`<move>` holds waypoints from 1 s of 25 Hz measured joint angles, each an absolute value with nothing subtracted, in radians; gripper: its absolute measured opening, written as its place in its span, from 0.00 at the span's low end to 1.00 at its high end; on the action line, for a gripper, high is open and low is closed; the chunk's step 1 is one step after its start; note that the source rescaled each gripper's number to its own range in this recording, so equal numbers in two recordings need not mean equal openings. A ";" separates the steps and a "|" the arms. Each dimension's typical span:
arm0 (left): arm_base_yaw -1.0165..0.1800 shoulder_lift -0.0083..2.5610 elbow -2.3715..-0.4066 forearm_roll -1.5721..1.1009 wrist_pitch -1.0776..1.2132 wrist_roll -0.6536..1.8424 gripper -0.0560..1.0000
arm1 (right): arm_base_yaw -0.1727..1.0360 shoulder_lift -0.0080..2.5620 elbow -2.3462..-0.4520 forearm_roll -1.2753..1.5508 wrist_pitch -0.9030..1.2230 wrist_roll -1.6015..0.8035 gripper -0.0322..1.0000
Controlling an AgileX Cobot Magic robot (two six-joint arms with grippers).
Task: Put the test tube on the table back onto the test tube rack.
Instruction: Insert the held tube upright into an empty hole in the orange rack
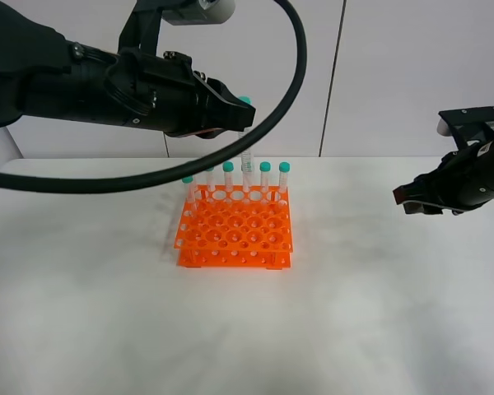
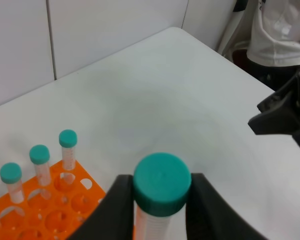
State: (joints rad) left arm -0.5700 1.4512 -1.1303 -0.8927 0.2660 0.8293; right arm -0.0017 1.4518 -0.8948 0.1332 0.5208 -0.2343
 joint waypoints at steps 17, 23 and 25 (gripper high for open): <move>-0.570 1.451 -1.130 -0.894 0.281 0.849 0.05 | -0.002 1.218 -0.902 0.023 0.614 -0.197 0.49; -0.570 1.451 -1.130 -0.895 0.286 0.849 0.05 | -0.002 1.025 -0.902 0.011 0.705 -0.202 0.49; -0.570 1.451 -1.130 -0.895 0.286 0.849 0.05 | -0.002 0.958 -0.902 0.011 0.720 -0.202 0.49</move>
